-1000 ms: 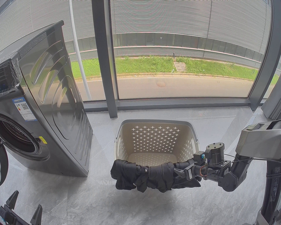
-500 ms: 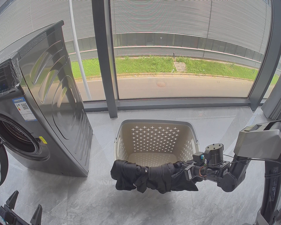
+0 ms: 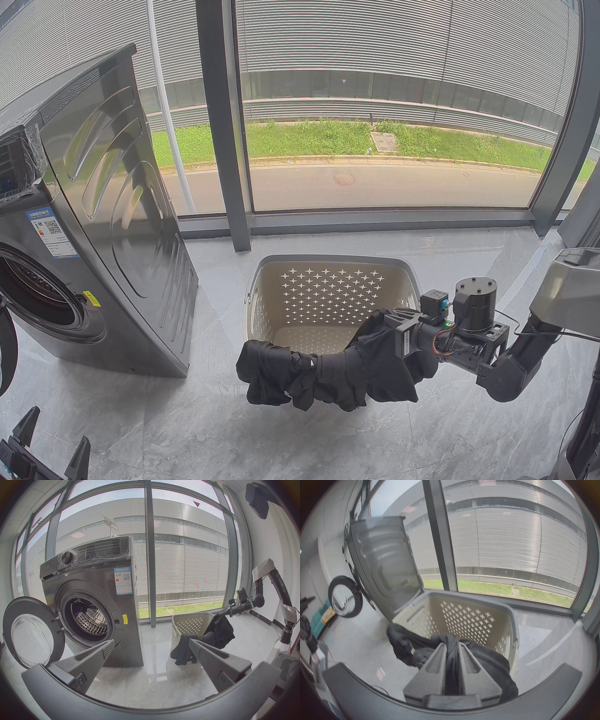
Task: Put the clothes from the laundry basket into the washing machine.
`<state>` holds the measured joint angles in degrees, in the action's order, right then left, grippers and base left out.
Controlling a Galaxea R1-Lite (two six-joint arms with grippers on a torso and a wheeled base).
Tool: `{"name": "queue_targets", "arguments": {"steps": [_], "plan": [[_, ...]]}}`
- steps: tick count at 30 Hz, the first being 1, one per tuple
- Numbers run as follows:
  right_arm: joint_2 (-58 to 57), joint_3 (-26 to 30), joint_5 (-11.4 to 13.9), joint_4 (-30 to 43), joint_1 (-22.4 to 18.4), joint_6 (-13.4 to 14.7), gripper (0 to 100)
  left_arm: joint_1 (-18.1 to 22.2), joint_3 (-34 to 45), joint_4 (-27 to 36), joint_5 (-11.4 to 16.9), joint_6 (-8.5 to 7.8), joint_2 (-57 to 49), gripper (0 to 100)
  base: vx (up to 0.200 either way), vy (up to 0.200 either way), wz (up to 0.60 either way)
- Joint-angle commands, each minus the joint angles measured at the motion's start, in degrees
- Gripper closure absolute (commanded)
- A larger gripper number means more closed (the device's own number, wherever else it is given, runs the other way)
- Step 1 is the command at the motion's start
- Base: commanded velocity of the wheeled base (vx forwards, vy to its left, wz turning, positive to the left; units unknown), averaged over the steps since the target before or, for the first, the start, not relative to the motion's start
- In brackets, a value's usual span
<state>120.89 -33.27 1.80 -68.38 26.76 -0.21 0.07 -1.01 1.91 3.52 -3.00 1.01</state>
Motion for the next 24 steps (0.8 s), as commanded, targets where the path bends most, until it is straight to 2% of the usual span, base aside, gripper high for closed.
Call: {"name": "queue_targets", "arguments": {"steps": [1,4,9,11,16,19,20,24], "plan": [[-12.09,1.01,-1.01,-0.97,4.09,5.04,100,0.01,1.01,0.02,-0.01,0.1,-1.01,0,0.0,0.0,0.0],[-18.5,1.01,-3.03,-0.88,5.5,7.15,100,0.01,1.01,-0.07,-0.01,0.1,-1.01,0,0.0,0.0,0.0],[-24.48,1.19,-4.0,-0.71,5.76,7.24,100,0.01,1.01,-0.07,-0.01,0.01,-1.01,0,0.0,0.0,0.0],[-28.08,1.98,-5.41,-0.79,6.29,7.24,100,0.01,1.01,-0.07,0.08,0.1,-1.01,0,0.0,0.0,0.0],[-31.69,1.54,-6.55,0.09,6.2,6.71,100,0.01,1.01,-0.07,-0.01,0.19,-1.01,0,0.0,0.0,0.0],[-32.48,2.07,-8.04,0.0,6.38,6.71,100,0.01,1.01,-0.07,-0.01,0.27,-1.01,0,0.0,0.0,0.0],[-32.48,2.24,-8.57,0.0,6.29,6.71,100,0.01,1.01,-0.07,-0.01,0.71,-1.01,0,-0.2,0.0,0.0],[-32.56,2.42,-8.75,0.0,5.94,6.71,100,0.01,1.01,-0.07,-0.1,0.8,-1.01,0,-0.2,0.0,0.0]]}}
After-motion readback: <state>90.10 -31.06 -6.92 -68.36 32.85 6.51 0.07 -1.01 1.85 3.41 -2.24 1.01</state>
